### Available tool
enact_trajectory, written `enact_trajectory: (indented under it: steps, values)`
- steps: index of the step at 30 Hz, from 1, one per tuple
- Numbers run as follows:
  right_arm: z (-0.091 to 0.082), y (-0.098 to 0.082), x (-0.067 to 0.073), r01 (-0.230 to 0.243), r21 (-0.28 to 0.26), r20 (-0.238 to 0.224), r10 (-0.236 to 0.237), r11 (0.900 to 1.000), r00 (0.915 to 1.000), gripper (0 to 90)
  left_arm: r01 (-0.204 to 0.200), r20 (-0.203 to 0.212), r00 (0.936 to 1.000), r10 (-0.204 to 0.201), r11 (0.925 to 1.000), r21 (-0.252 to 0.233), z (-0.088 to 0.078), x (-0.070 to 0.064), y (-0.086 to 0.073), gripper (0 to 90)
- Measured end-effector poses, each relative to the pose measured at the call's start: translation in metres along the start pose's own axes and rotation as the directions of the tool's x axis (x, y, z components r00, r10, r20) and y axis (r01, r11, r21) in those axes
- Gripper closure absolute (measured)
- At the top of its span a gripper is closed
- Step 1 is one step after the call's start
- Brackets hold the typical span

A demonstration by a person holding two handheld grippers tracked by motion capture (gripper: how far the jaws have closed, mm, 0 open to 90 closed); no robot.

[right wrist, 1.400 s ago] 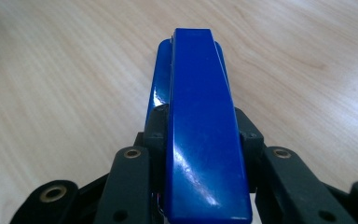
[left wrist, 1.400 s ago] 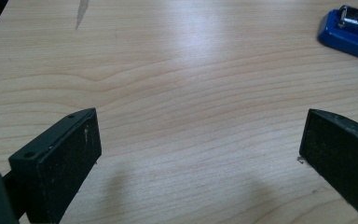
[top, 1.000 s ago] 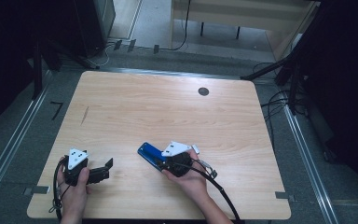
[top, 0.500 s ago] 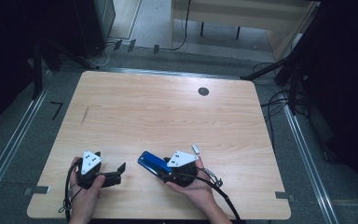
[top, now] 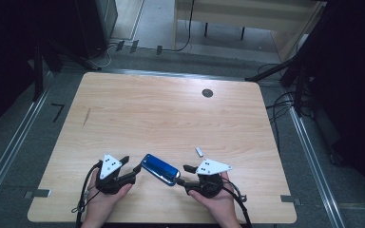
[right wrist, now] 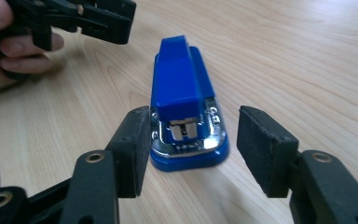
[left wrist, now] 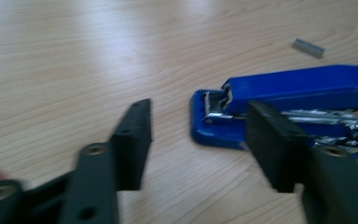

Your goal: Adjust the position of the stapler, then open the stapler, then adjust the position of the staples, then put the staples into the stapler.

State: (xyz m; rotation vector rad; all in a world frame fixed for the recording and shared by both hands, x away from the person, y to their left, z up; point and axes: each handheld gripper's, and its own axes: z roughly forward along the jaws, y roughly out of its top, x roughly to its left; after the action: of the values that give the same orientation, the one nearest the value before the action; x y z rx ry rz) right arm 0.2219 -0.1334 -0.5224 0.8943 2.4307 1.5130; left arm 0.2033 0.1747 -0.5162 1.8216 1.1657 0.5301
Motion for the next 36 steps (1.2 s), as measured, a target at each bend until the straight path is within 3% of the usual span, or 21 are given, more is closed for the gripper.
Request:
enact_trajectory:
  steps: [1,2,3,4,7,8,10,11,14,18,21,24,26,27,29,36]
  values:
    - [-0.007,-0.001,-0.002,0.004,0.005,0.017,-0.004,1.0,0.9998,48.2,-0.006,0.01,0.9999,0.006,1.0,0.002,0.002,-0.003,0.001,64.4]
    - [-0.007,-0.001,-0.002,0.004,0.005,0.017,-0.004,1.0,0.9998,48.2,-0.01,0.022,0.9997,0.01,0.9999,-0.001,0.004,-0.005,0.001,64.4]
    - [-0.011,-0.004,-0.003,0.038,0.025,0.031,-0.039,0.999,0.9988,54.0,-0.022,0.048,0.9986,0.022,0.9998,0.0,0.008,-0.007,0.002,74.1]
    - [-0.011,-0.004,-0.003,0.038,0.025,0.031,-0.039,0.999,0.9988,54.0,-0.031,0.06,0.9977,0.03,0.9995,0.002,0.009,-0.009,0.002,74.1]
    - [-0.018,-0.01,-0.006,0.048,0.016,0.048,-0.048,0.999,0.9977,59.7,-0.059,0.109,0.9924,0.057,0.9981,0.019,0.016,-0.015,0.003,85.2]
    - [-0.019,-0.012,-0.008,0.038,0.003,0.054,-0.038,0.999,0.9978,59.9,-0.047,0.129,0.9908,0.043,0.9984,0.032,0.018,-0.017,0.004,86.9]
    - [-0.02,-0.017,-0.011,0.019,-0.024,0.076,-0.017,1.0,0.997,62.0,-0.057,0.167,0.9848,0.048,0.9973,0.048,0.019,-0.02,0.005,88.7]
    - [-0.017,-0.018,-0.012,-0.015,-0.02,0.061,0.016,1.0,0.998,64.5,-0.078,0.162,0.9844,0.069,0.9956,0.052,0.019,-0.023,0.005,90.0]
    - [-0.013,-0.016,-0.01,-0.037,-0.017,0.08,0.038,0.999,0.996,68.1,-0.083,0.177,0.9816,0.072,0.995,0.055,0.02,-0.024,0.003,90.0]
    - [-0.009,-0.016,-0.007,-0.042,-0.015,0.092,0.043,0.999,0.9948,74.8,-0.085,0.194,0.9783,0.073,0.9947,0.057,0.023,-0.026,0.002,90.0]
    - [-0.003,-0.017,-0.003,-0.034,0.022,0.08,0.032,0.999,0.9963,83.7,-0.091,0.196,0.9776,0.078,0.994,0.06,0.023,-0.026,0.003,90.0]
    - [-0.002,-0.018,-0.003,-0.033,0.032,0.074,0.03,0.999,0.9968,85.3,-0.083,0.21,0.9754,0.069,0.9946,0.061,0.024,-0.027,0.002,90.0]
    - [0.001,-0.019,-0.002,-0.045,0.034,0.071,0.043,0.998,0.9965,86.9,-0.108,0.218,0.9719,0.087,0.9908,0.082,0.028,-0.031,-0.001,90.0]
    - [0.003,-0.019,-0.002,-0.047,0.043,0.065,0.045,0.998,0.9969,87.5,-0.152,0.206,0.97,0.13,0.9837,0.096,0.031,-0.037,-0.003,90.0]
    - [0.006,-0.019,0.0,-0.048,0.052,0.06,0.045,0.998,0.9972,87.9,-0.166,0.212,0.9668,0.143,0.9814,0.096,0.033,-0.041,-0.003,90.0]
    - [0.011,-0.019,0.003,-0.041,0.064,0.066,0.037,0.997,0.9972,90.0,-0.148,0.221,0.9679,0.119,0.9822,0.117,0.035,-0.04,-0.002,90.0]
